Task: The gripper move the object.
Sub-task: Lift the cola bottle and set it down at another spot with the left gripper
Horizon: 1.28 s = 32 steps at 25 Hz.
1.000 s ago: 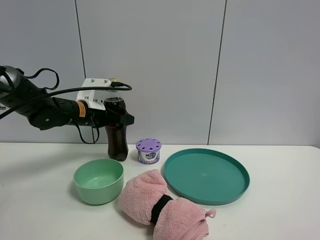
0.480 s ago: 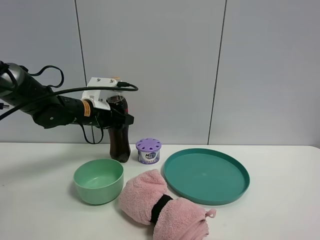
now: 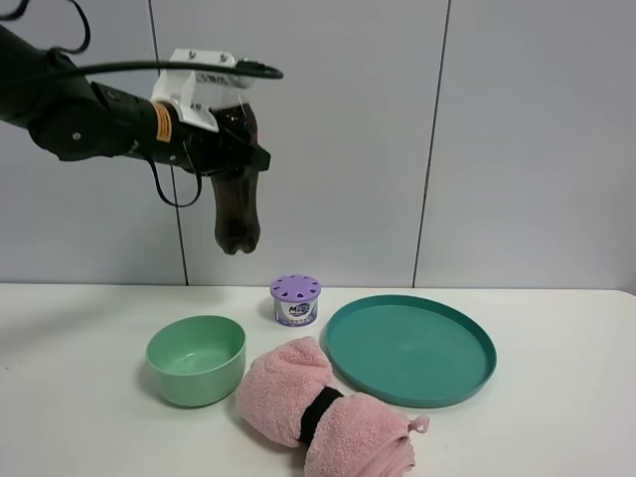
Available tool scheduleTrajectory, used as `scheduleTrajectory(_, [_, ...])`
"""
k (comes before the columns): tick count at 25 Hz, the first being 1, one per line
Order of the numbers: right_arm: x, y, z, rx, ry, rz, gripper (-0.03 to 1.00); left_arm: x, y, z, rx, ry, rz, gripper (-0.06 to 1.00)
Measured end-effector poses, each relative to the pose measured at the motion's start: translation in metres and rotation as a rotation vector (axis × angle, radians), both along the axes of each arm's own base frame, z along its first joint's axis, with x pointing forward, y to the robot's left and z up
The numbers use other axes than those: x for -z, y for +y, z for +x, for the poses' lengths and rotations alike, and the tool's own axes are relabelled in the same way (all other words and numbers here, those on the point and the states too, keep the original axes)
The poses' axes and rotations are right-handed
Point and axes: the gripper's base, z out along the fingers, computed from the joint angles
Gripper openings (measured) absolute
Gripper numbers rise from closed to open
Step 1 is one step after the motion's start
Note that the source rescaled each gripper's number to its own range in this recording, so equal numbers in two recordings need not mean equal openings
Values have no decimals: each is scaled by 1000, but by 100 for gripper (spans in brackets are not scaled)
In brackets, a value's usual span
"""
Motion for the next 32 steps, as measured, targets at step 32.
scheduleTrajectory(32, [0, 0, 0, 0, 0, 0, 100, -1, -173, -142, 805, -38, -33, 0])
